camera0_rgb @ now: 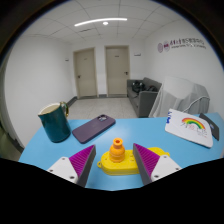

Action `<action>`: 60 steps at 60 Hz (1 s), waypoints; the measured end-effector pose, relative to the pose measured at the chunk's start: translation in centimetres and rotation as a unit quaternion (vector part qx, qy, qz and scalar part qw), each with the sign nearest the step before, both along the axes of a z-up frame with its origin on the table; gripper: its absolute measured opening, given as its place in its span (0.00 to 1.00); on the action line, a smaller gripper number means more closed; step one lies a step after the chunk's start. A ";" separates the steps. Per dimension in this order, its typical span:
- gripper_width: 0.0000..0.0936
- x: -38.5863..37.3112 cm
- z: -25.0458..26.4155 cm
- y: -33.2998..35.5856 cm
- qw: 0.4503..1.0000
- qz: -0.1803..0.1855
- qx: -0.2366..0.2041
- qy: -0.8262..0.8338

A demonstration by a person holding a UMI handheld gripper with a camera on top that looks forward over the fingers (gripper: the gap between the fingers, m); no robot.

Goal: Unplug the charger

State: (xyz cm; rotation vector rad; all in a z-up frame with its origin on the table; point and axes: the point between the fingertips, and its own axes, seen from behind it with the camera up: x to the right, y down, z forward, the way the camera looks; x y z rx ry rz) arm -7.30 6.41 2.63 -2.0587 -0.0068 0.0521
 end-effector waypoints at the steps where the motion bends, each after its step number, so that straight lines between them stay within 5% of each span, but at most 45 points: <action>1: 0.81 0.1 0.0 0.3 1.000 -0.001 0.003 -0.002; 3: 0.79 0.3 0.1 0.7 1.000 -0.004 0.007 0.000; 8: 0.37 1.3 -0.2 1.8 1.000 -0.026 0.017 0.000; 9: 0.40 0.7 -0.3 1.9 1.000 -0.017 0.021 0.006; 11: 0.23 0.3 -0.4 1.9 1.000 -0.011 0.022 0.010; 19: 0.07 0.5 -0.4 2.3 0.999 -0.019 0.020 -0.017; 29: 0.05 0.6 0.7 2.3 0.999 -0.034 0.007 -0.008; 34: 0.05 0.6 9.1 3.8 0.995 -0.023 0.101 -0.003; 43: 0.05 4.7 15.8 4.2 0.990 -0.050 0.132 -0.025; 49: 0.05 11.3 16.0 1.3 0.990 -0.078 0.096 -0.066; 60: 0.05 19.4 5.8 -2.9 0.989 -0.117 -0.045 -0.073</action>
